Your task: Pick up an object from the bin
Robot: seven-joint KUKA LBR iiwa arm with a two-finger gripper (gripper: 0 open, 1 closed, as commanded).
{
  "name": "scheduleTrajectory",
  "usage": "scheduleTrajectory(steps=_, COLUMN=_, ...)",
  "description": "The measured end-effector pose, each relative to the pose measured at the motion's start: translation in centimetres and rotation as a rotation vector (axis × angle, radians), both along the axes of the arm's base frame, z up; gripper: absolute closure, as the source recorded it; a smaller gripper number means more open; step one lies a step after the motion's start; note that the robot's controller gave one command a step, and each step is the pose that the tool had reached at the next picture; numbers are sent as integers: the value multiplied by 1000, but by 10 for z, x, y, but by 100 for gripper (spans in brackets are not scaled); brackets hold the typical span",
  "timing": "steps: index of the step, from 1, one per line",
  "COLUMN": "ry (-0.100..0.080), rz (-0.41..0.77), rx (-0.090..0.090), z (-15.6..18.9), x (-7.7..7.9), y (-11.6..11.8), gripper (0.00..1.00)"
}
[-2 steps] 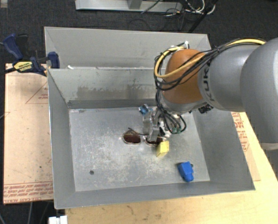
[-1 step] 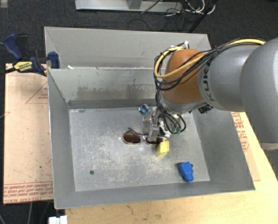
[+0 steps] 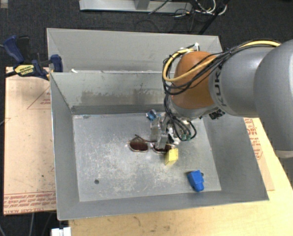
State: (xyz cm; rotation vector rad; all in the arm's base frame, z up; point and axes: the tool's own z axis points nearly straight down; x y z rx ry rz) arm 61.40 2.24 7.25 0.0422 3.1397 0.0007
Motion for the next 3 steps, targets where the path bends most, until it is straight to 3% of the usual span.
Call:
scheduleTrajectory(steps=1, ry=8, rz=0, rx=0, z=11, x=-2, y=0, gripper=100)
scheduleTrajectory(steps=3, ry=1, rz=-1, rx=0, z=54, x=0, y=0, gripper=100)
